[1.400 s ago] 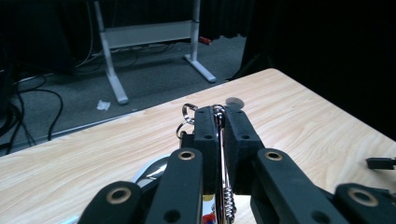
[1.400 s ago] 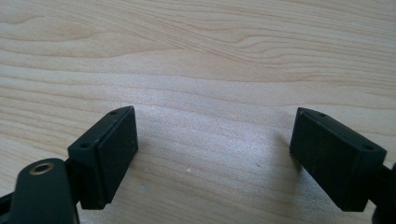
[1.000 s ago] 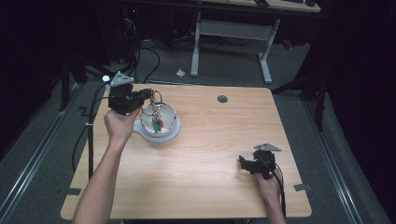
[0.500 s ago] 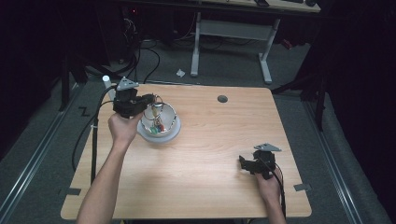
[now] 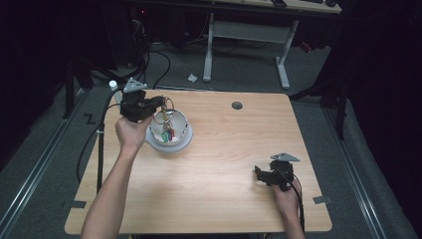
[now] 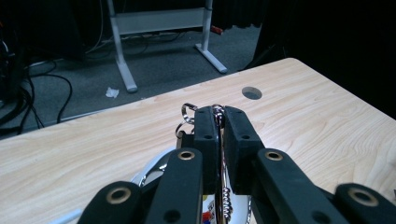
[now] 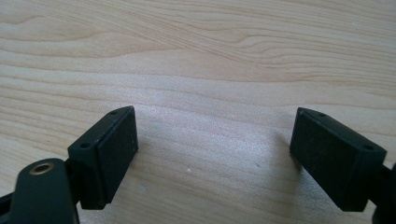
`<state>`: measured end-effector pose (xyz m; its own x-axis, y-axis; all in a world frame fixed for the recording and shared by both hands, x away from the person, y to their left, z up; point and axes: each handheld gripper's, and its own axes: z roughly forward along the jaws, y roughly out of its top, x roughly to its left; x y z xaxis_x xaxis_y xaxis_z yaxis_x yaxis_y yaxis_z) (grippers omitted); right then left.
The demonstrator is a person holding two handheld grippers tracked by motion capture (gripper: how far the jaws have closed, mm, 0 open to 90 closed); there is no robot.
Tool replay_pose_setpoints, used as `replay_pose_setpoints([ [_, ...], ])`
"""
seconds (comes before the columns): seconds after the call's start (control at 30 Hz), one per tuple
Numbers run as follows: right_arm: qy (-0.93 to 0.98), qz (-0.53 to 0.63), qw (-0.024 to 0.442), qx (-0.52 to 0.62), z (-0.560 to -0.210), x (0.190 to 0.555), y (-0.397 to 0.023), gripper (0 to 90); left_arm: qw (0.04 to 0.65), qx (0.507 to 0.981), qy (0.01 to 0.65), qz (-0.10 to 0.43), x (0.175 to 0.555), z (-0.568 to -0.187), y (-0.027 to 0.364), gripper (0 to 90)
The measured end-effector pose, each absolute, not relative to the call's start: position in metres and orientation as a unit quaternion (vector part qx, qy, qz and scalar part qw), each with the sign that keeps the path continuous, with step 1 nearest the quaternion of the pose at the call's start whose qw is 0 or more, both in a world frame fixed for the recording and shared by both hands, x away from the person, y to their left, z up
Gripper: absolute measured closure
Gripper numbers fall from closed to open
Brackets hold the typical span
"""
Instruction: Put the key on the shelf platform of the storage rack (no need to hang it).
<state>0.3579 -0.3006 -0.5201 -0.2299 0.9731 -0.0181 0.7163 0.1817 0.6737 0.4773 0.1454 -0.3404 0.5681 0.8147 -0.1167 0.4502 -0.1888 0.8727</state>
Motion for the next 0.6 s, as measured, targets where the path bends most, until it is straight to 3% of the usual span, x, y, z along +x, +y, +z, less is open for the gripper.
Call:
replay_pose_setpoints([
  [0.6,0.733,0.278,0.231,0.576,-0.5201,0.3579,-0.3006,15.3,0.482,0.743,0.418,0.199,0.4791,-0.3353,0.1419,84.5],
])
